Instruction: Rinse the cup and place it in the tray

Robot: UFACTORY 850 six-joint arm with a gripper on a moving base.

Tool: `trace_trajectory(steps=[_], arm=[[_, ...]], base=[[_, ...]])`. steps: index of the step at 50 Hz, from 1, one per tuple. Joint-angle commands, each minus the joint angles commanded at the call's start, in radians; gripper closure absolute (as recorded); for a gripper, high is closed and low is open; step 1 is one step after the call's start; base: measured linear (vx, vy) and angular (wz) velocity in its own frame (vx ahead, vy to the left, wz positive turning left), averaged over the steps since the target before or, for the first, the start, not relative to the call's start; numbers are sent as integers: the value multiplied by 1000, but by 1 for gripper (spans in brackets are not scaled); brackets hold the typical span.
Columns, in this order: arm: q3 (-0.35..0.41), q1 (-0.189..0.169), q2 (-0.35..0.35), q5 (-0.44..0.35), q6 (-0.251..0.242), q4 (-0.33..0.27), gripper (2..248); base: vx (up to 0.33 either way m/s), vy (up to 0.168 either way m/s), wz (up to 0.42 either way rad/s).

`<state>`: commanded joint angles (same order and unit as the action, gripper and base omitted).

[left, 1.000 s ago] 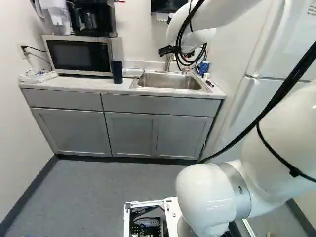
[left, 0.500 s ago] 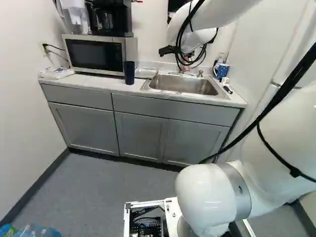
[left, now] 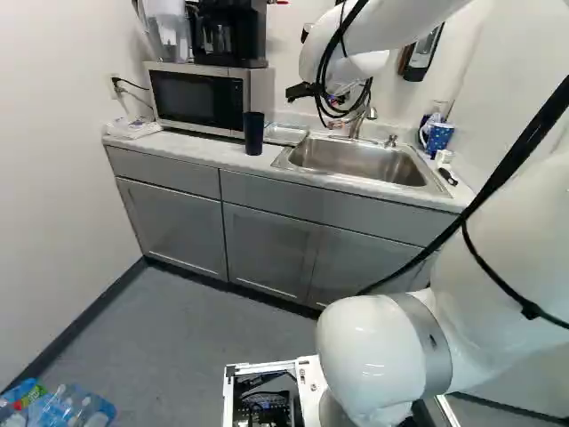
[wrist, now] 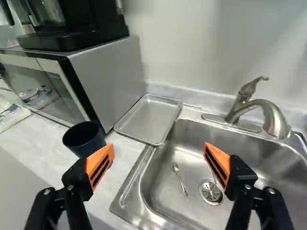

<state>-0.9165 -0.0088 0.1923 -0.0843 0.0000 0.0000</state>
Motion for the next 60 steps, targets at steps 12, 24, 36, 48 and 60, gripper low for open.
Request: trace_trajectory(steps=[12,24,36,48,60], arm=[[0,0,0,0,0,0,3],[0,0,0,0,0,0,3],[0,0,0,0,0,0,3],[0,0,0,0,0,0,3],[0,0,0,0,0,0,3]], base=[[107,-16,251],[90,-22,155],[56,-54,2],[63,-56,7],[13,-19,1]])
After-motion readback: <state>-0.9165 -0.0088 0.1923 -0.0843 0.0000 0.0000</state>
